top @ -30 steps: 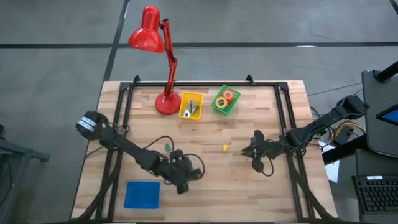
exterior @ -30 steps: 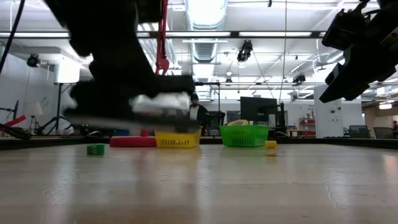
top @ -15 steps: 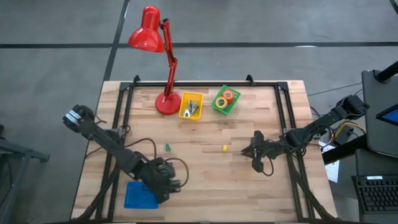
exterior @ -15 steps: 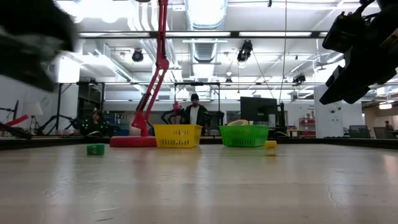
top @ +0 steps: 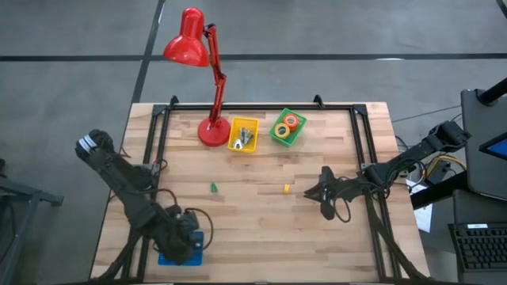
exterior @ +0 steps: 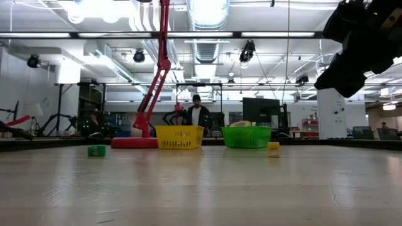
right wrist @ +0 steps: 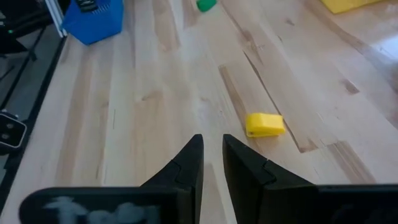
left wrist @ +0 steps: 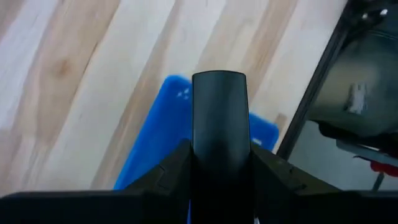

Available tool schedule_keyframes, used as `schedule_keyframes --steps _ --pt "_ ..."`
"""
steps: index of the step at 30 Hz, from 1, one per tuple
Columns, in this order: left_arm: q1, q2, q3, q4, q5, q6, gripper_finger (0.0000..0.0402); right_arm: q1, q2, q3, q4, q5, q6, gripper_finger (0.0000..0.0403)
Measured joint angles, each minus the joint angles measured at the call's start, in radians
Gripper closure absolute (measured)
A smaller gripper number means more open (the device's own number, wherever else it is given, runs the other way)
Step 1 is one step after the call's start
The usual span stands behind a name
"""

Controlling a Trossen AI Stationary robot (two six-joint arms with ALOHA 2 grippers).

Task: Pick and place Stapler, Stapler remover, tape
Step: Put the large black stapler into the blue bin

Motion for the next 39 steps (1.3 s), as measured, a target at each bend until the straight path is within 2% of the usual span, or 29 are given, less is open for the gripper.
schedule_keyframes --steps 5,10,13,19,29,39 --pt "-0.047 -0.007 -0.001 -0.093 -0.011 -0.1 0.027 0.0 0.0 0.0 0.014 0.0 -0.006 0.0349" --pt "-0.084 0.028 -0.016 -0.093 -0.069 -0.136 0.0271 0.0 0.0 -0.004 0.013 0.0 -0.009 0.0349" --pt "-0.093 0.055 -0.016 -0.056 -0.097 -0.139 0.0271 0.0 0.0 -0.004 0.013 0.0 -0.009 0.0349" --pt "-0.102 0.125 -0.034 -0.055 -0.098 -0.086 0.027 0.0 0.0 -0.005 0.012 -0.001 -0.008 0.0349" --pt "-0.102 0.225 -0.047 0.002 -0.112 -0.083 0.0267 0.001 0.0 -0.006 0.013 -0.002 -0.006 0.0349" --pt "-0.096 0.257 -0.049 -0.012 -0.118 -0.18 0.0206 0.001 0.0 -0.006 0.014 -0.002 -0.002 0.0349"
